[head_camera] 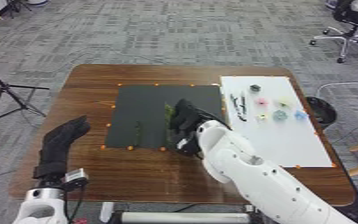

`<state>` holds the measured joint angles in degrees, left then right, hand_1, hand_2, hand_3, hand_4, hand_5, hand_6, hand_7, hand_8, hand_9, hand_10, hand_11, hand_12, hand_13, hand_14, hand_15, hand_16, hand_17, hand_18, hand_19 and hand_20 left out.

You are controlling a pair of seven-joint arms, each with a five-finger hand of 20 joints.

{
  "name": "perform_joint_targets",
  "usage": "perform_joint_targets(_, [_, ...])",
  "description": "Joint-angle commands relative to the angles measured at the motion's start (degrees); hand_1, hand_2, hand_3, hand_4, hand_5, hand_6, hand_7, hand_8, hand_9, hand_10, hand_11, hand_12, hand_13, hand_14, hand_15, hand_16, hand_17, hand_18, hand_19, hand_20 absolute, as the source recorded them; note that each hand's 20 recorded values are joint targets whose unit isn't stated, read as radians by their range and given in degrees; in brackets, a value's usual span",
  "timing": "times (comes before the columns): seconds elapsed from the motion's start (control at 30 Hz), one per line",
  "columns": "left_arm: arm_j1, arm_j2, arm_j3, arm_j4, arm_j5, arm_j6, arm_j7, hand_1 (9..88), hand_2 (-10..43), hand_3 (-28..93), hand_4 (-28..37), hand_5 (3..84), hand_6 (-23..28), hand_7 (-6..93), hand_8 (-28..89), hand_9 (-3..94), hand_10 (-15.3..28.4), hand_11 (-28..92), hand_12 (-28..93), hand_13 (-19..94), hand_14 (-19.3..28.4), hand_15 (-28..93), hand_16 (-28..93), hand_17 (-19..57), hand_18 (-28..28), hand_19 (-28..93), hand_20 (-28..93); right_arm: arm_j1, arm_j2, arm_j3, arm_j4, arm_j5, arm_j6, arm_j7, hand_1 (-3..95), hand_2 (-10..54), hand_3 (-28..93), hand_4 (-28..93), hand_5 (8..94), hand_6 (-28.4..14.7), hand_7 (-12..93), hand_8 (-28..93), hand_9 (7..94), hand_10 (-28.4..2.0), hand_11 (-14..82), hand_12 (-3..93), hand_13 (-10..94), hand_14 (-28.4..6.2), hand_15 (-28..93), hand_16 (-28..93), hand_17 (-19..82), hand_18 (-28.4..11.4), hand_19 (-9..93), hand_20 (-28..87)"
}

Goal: Arrange flowers

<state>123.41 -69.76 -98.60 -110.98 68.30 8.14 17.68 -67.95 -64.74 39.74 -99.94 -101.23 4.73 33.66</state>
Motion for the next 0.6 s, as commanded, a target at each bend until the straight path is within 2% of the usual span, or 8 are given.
perform_joint_targets(0.03, [-1.16,-0.13,0.21,0.67,0.55,-3.22,0.67,19.7,3.5,73,-28.3,49.1,3.8,12.7,-7,47.7,14.0,21,12,39,17.5,21,2,3.6,14.3,15,17,0.93,-3.39,-0.7,2.42,-0.86,1.88,0.54,62.9,-9.5,52,-5,73.7,-4.0,36,17,93.6,-11.4,15.8,31.5,94,-1.3,57,32,64,-13.9,93,53])
perform_joint_targets(0.4, [-1.33,0.02,0.27,0.81,0.89,-3.84,0.3,19.7,3.2,73,-28.3,49.1,3.8,12.6,-7,47.2,13.8,20,12,38,17.4,20,2,3.6,14.2,14,17,2.27,-3.27,-2.37,4.31,-4.44,10.93,-1.51,61.2,-9.5,53,-6,73.9,-3.6,36,15,93.7,-11.2,14.7,29.2,94,-1.2,57,32,64,-13.6,93,51])
perform_joint_targets(0.6, [-1.28,0.08,0.05,0.74,0.94,-4.06,0.24,19.8,3.1,73,-28.3,49.0,3.8,12.4,-7,47.0,13.8,20,12,38,17.3,20,3,3.7,14.2,14,17,2.66,-1.45,-3.03,3.53,-9.66,10.83,-3.21,60.6,-9.5,54,-7,74.0,-3.4,36,15,93.7,-11.0,15.9,28.7,94,-1.1,57,31,64,-13.6,93,51])
